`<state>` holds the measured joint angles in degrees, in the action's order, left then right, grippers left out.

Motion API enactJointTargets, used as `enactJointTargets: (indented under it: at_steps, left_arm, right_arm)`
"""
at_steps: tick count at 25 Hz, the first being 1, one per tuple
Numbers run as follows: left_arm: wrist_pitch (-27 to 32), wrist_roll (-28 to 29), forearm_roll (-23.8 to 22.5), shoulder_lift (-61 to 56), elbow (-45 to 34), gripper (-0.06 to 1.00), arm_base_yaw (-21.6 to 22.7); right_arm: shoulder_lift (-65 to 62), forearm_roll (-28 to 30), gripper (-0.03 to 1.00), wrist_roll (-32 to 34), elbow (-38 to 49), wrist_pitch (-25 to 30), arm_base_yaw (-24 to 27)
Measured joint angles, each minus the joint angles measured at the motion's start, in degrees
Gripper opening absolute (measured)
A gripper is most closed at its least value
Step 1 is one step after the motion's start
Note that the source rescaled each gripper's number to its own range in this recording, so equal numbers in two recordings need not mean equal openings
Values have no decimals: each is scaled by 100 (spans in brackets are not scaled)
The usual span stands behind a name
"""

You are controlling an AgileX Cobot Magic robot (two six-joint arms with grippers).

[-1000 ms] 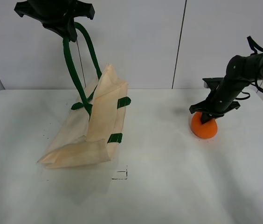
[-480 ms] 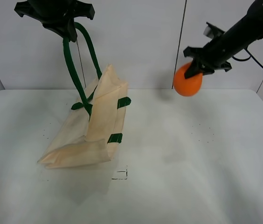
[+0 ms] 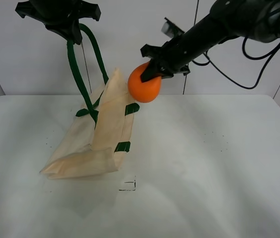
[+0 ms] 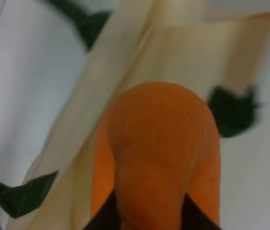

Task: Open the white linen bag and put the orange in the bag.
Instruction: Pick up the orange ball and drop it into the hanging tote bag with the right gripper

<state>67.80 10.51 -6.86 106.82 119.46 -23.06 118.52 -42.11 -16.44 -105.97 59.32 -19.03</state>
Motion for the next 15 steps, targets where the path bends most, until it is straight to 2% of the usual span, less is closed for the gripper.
enactJointTargets:
  at_steps: [5, 12, 15]
  left_arm:
    - [0, 0, 0, 0, 0, 0, 0]
    - [0, 0, 0, 0, 0, 0, 0]
    - [0, 0, 0, 0, 0, 0, 0]
  right_arm:
    - [384, 4, 0, 142, 0, -297, -519]
    - [1026, -236, 0, 364, 0, -1187, -896]
    - [1120, -292, 0, 364, 0, -1394, -1061]
